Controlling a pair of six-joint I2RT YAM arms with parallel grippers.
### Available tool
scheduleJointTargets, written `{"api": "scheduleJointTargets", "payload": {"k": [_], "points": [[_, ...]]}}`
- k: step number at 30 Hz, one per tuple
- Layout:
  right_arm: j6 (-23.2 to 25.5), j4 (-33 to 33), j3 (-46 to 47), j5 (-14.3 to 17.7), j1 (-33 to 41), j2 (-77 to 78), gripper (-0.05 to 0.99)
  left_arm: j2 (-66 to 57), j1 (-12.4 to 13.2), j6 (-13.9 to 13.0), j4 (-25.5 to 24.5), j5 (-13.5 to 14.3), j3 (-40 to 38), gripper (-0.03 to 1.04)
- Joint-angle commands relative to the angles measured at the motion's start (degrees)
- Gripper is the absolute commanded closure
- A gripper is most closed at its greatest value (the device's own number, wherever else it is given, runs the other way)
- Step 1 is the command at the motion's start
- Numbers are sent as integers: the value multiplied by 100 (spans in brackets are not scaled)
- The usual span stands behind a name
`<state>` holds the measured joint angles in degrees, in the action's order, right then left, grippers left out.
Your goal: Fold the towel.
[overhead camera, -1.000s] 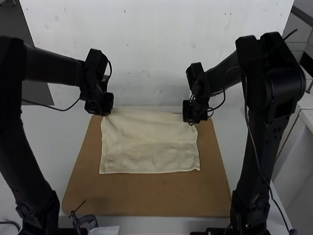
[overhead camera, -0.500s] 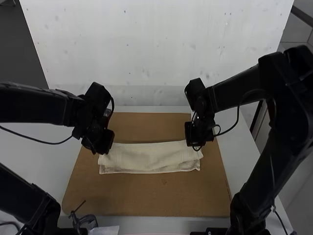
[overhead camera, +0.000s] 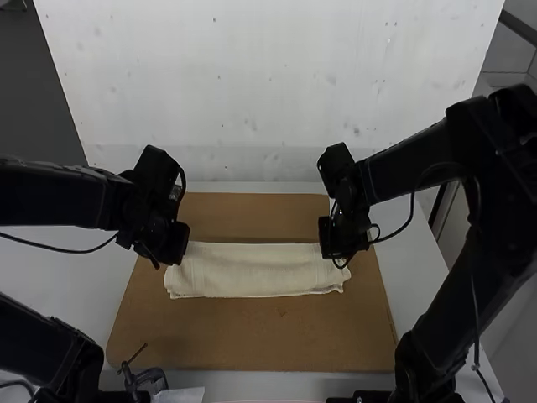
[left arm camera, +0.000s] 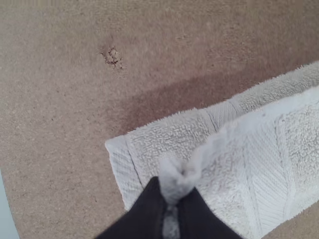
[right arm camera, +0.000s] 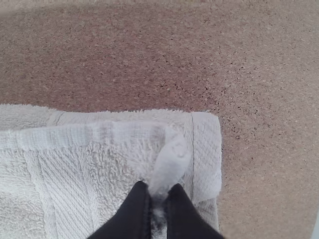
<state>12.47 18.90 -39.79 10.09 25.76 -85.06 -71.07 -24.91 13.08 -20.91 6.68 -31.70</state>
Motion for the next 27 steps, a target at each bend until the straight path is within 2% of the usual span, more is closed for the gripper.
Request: {"api": "scheduleJointTargets", "payload": {"k": [1, 8, 10, 12, 13, 14, 15, 16, 17, 18, 21, 26, 27], "points": [[80, -158, -64, 204, 17, -275, 92, -505, 161, -104, 219, 62, -205, 99], [107, -422, -231, 283, 8, -740, 92, -1463, 241, -95, 974, 79, -293, 99], [98, -483, -275, 292, 8, -872, 92, -1647, 372, -104, 1379, 79, -301, 99], [98, -624, -266, 283, 8, -951, 92, -1761, 478, -104, 1502, 71, -372, 99], [98, -677, -266, 283, 8, -969, 87, -1770, 504, -104, 1528, 71, -389, 90], [107, -712, -248, 283, -9, -969, 71, -1770, 539, -95, 1537, 62, -389, 73], [115, -721, -248, 275, -27, -969, 50, -1770, 548, -95, 1537, 27, -389, 48], [133, -721, -248, 257, -53, -960, 25, -1753, 566, -95, 1528, -79, -389, 16], [142, -712, -248, 248, -62, -943, 12, -1717, 583, -95, 1528, -158, -389, -1], [159, -712, -240, 239, -97, -916, 9, -1656, 610, -95, 1528, -211, -363, -1], [300, -756, -187, 81, -168, -749, 9, -1348, 698, -95, 1519, -334, -301, 0], [880, -466, -187, -763, -352, -530, 9, -487, 873, -113, 1475, -360, -126, 0], [1003, -360, -222, -824, -396, -565, 9, -355, 900, -113, 1467, -351, -99, 0]]}}
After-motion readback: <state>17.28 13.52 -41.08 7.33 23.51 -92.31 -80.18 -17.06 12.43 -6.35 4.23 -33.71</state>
